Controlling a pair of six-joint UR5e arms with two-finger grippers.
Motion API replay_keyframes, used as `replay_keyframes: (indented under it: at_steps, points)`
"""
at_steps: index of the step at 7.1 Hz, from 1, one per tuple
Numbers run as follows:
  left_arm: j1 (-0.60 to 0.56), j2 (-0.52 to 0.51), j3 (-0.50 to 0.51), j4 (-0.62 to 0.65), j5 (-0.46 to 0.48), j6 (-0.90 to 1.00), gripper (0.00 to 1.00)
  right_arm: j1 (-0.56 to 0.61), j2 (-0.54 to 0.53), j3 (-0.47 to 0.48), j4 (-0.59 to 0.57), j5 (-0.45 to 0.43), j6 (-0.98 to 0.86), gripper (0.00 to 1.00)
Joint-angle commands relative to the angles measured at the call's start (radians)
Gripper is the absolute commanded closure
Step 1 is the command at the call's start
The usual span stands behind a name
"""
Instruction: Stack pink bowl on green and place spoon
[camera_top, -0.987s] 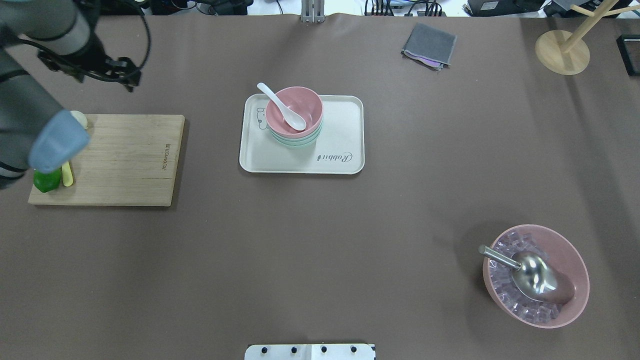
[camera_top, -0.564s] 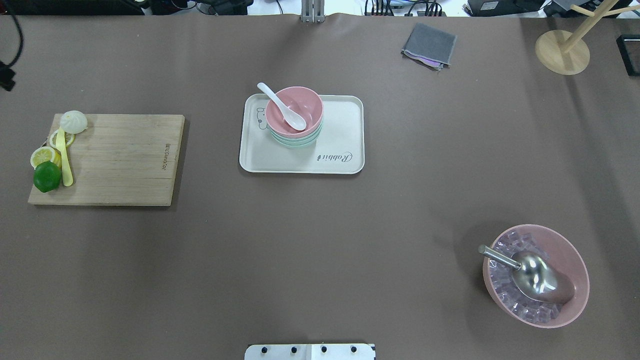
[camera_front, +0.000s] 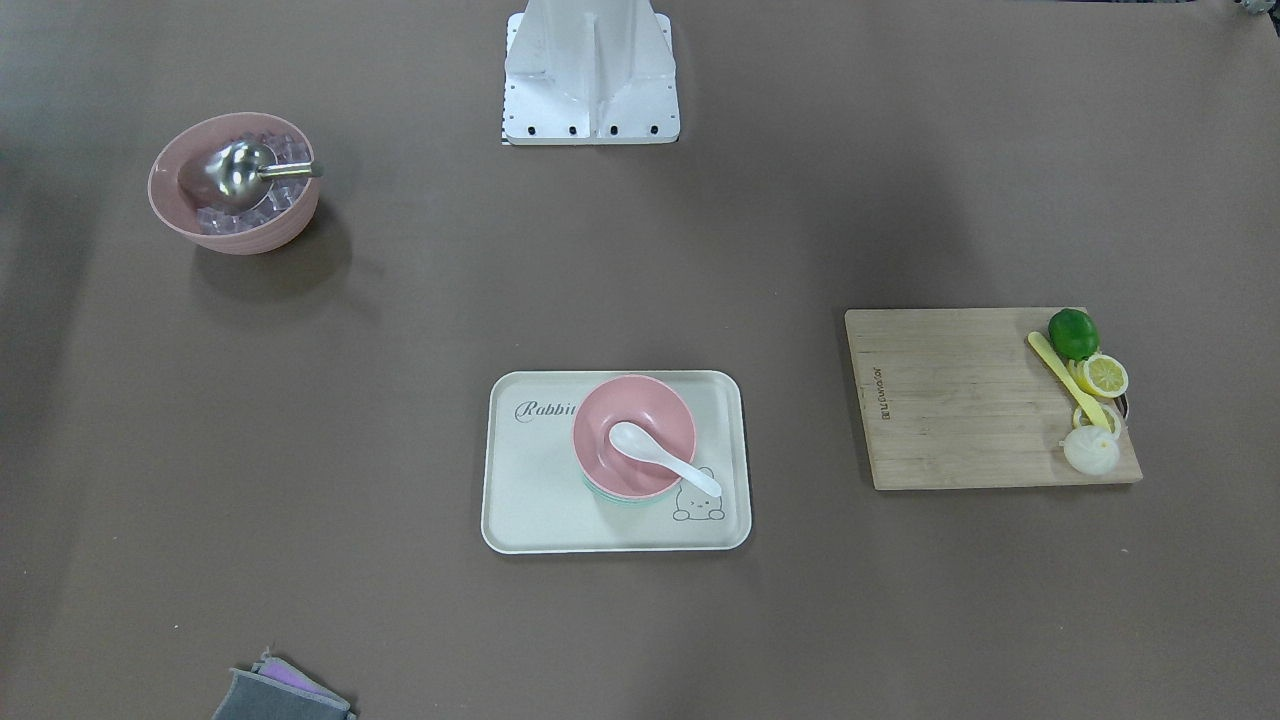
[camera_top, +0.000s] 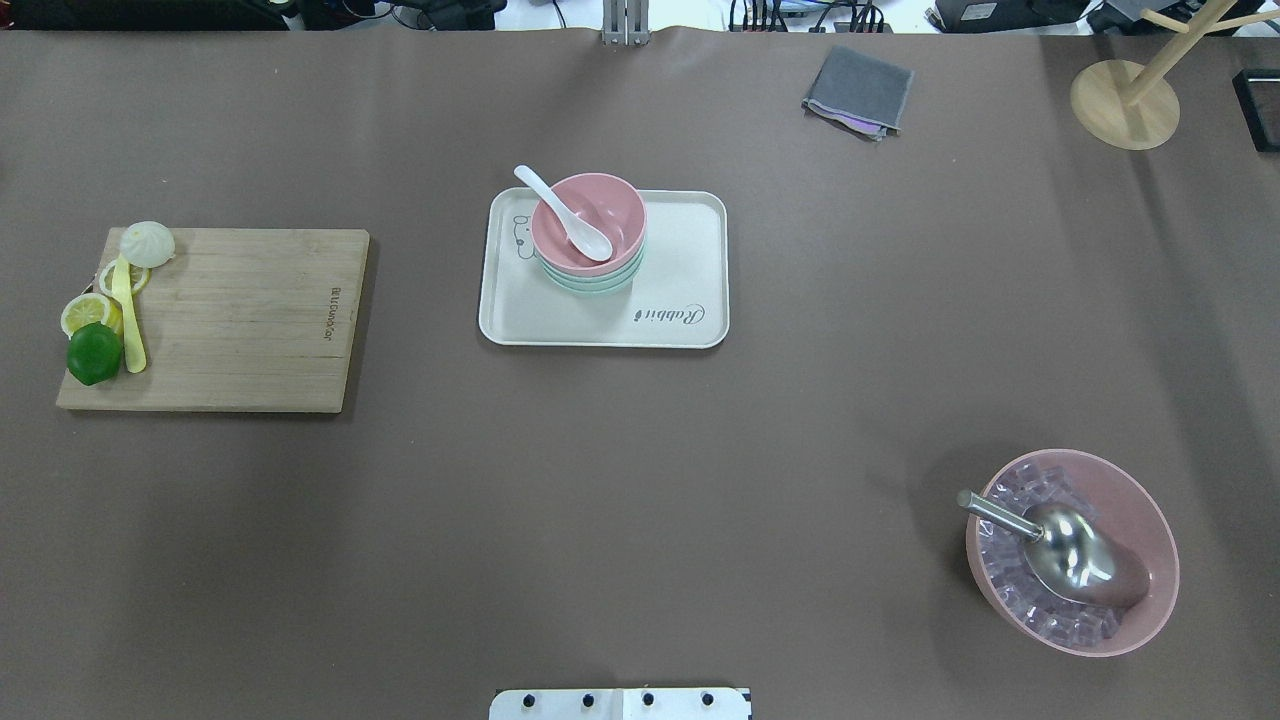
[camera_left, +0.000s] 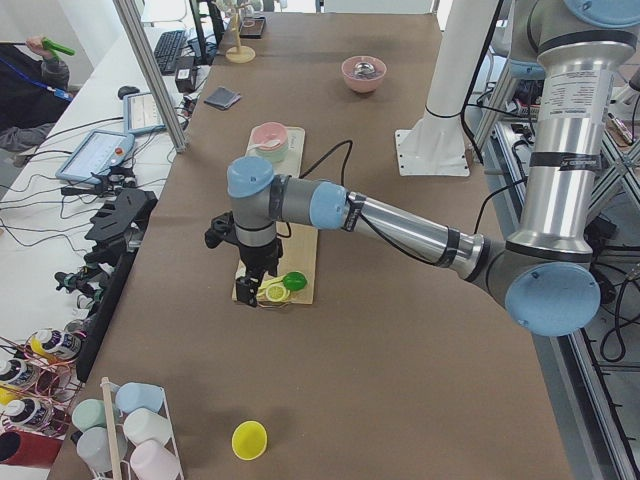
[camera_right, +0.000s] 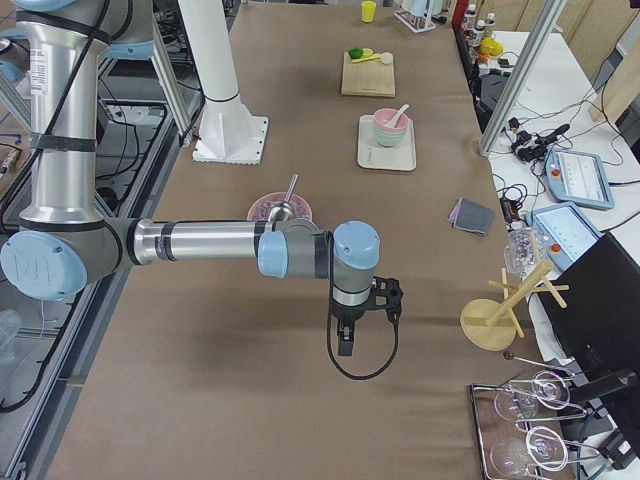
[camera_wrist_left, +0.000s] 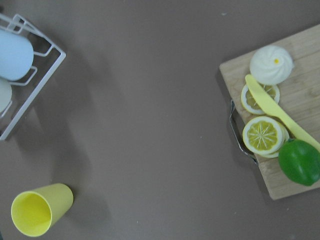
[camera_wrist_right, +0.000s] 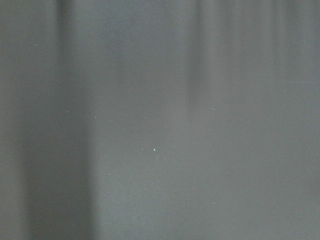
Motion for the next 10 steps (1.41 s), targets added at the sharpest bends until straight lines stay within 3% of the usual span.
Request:
replay_keyframes:
  at_steps: [1,10]
  points:
    - [-0.026,0.021,0.082,-0.007,-0.031,0.007,0.02,0.000,0.000,0.001,0.001,0.000,0.000,0.00]
    - [-0.095,0.079,0.042,-0.047,-0.030,0.002,0.02,-0.005,0.008,0.018,0.000,0.000,0.000,0.00]
